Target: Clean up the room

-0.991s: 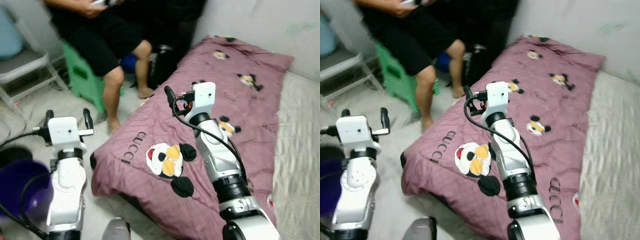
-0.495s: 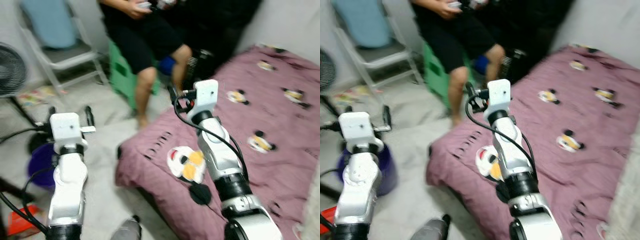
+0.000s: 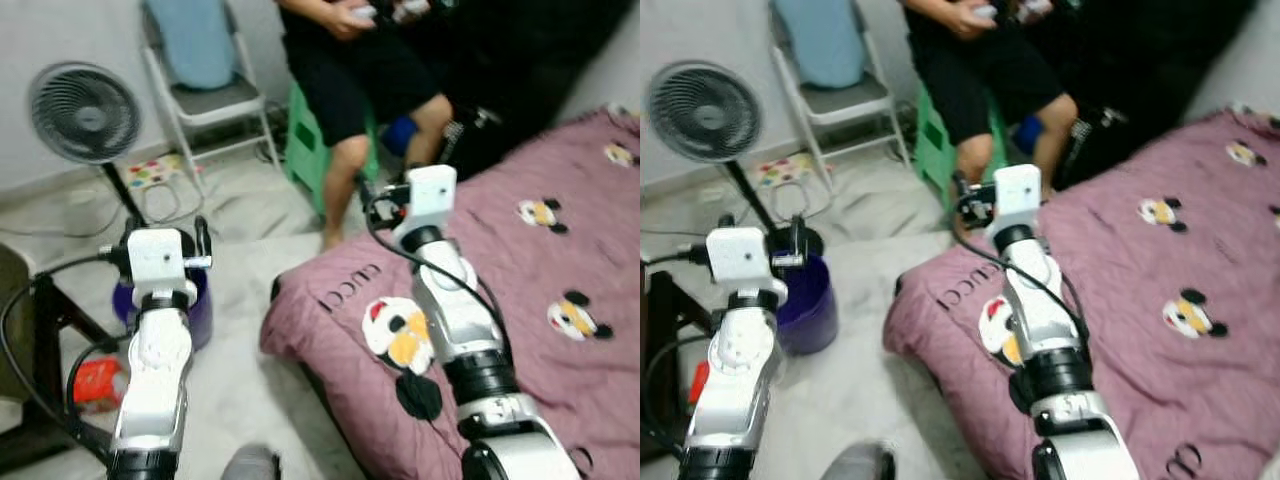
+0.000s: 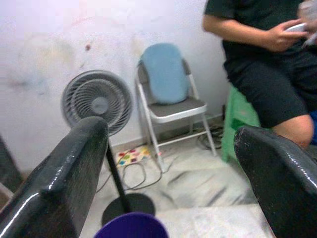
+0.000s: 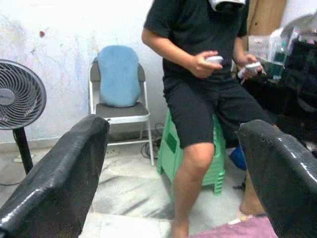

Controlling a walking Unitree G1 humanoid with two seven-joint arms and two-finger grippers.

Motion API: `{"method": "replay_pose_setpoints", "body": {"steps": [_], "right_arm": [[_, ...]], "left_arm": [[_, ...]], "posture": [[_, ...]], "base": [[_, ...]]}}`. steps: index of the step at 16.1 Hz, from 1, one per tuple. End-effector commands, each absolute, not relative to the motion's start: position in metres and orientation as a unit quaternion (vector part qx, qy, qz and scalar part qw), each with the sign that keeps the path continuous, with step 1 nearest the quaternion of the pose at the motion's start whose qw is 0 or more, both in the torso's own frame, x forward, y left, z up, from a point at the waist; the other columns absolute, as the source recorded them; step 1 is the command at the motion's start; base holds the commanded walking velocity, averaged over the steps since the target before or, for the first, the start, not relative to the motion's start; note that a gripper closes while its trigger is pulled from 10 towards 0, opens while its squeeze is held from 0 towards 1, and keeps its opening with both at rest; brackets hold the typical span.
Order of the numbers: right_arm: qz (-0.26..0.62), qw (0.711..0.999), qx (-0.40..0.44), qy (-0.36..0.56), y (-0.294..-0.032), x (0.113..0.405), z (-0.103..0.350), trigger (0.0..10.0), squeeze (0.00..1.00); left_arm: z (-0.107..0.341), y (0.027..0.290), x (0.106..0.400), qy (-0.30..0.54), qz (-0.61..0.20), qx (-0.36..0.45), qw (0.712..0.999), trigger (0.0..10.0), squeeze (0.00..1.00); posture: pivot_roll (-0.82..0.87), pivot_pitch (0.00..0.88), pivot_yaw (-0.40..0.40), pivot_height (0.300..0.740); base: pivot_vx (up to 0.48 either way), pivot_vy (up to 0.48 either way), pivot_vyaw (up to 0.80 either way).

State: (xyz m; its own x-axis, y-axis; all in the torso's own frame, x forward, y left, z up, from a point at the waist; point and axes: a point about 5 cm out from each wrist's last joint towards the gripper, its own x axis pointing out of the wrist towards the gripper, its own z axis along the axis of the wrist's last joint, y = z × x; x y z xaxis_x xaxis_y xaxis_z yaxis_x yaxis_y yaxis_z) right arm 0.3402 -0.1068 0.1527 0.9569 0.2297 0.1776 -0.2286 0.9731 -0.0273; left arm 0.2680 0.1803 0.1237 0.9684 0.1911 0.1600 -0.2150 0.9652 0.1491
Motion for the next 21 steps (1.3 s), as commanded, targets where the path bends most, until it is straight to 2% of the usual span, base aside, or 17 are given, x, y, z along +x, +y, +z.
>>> {"method": "replay_pose_setpoints", "body": {"steps": [1,21], "right_arm": [[0.124,0.988,0.001,-0.095,-0.099,0.341,0.156,10.0,0.00],[0.112,0.989,-0.005,-0.092,-0.106,0.339,0.154,10.0,0.00]], "left_arm": [[0.124,0.183,0.268,-0.072,0.108,0.089,0.988,10.0,0.00],[0.122,0.170,0.270,-0.071,0.087,0.074,0.991,10.0,0.00]], "posture": [[0.07,0.000,-0.024,0.740],[0.05,0.000,-0.009,0.740]], "base": [[0.000,0.000,0.79],[0.000,0.000,0.78]]}}
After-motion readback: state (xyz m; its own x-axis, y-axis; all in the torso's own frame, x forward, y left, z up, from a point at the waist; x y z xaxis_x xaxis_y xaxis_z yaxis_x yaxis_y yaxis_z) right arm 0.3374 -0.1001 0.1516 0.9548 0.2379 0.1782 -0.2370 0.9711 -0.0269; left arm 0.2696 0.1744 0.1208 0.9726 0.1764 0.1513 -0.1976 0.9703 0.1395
